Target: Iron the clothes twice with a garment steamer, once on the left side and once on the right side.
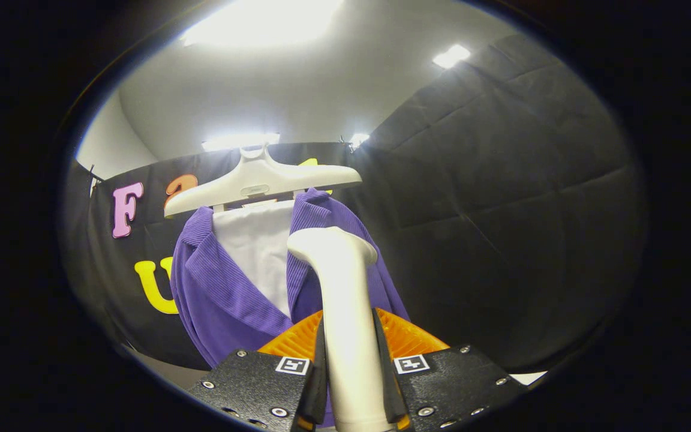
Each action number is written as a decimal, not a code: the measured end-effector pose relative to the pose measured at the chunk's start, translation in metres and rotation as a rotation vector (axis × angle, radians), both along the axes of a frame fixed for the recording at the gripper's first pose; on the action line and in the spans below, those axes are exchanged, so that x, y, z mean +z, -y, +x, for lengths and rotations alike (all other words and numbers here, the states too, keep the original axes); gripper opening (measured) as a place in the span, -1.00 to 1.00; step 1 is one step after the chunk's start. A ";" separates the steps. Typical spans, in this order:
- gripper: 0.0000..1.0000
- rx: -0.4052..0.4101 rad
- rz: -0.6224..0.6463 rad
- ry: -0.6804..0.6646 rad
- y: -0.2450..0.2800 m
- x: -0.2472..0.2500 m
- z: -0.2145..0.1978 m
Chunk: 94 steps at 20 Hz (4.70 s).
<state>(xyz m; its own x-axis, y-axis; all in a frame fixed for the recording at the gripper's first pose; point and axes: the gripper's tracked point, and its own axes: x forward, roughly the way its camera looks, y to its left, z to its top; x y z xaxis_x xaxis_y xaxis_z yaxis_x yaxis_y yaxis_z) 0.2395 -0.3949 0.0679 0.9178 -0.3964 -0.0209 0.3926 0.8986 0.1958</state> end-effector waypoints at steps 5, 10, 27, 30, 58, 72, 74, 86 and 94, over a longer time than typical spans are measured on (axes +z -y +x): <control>-0.26 0.014 -0.025 -0.042 0.003 -0.016 0.013; -0.27 0.022 -0.021 -0.047 0.008 -0.024 0.018; -0.26 0.010 -0.029 -0.203 0.030 -0.113 -0.008; -0.26 0.004 -0.024 -0.228 0.036 -0.132 -0.010; -0.25 -0.038 0.080 -0.436 0.054 -0.277 -0.075; -0.26 0.242 0.053 -0.538 -0.025 -0.285 -0.124; -0.25 0.293 0.030 -0.516 -0.039 -0.267 -0.133; -0.26 0.416 -0.028 -0.339 -0.119 -0.175 -0.174; -0.26 0.410 -0.080 -0.297 -0.187 -0.157 -0.192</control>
